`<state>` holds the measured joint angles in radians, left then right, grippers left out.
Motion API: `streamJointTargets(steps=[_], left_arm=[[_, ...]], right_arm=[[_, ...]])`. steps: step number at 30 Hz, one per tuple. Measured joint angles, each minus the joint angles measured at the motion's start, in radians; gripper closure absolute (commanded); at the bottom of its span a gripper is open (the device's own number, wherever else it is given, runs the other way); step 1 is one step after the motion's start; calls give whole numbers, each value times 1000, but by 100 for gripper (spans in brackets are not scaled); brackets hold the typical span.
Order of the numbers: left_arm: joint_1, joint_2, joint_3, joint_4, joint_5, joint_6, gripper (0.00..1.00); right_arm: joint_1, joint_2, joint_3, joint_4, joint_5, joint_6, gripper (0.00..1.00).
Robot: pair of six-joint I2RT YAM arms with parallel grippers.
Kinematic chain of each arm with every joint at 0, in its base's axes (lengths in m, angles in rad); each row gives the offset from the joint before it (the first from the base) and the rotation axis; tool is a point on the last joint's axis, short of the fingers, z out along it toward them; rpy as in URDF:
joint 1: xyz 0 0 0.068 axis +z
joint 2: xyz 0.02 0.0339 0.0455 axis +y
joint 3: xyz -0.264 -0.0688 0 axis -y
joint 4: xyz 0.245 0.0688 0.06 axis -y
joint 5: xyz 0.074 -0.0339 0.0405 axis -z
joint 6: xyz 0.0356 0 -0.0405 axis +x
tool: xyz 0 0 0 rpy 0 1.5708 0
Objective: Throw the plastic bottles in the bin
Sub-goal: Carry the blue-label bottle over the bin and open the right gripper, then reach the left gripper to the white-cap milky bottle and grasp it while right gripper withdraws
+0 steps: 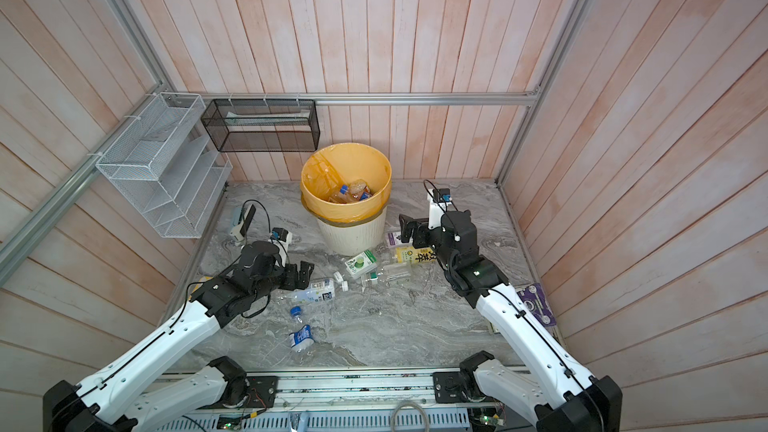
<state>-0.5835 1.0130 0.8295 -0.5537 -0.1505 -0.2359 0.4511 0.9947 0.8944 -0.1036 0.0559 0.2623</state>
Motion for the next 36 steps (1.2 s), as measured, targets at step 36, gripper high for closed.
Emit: streamJointTargets(steps=[36], left_arm=[[-64,448,-7,-8,98,763,19]], right_arm=[[-138,-66,-177,84,-36,60,1]])
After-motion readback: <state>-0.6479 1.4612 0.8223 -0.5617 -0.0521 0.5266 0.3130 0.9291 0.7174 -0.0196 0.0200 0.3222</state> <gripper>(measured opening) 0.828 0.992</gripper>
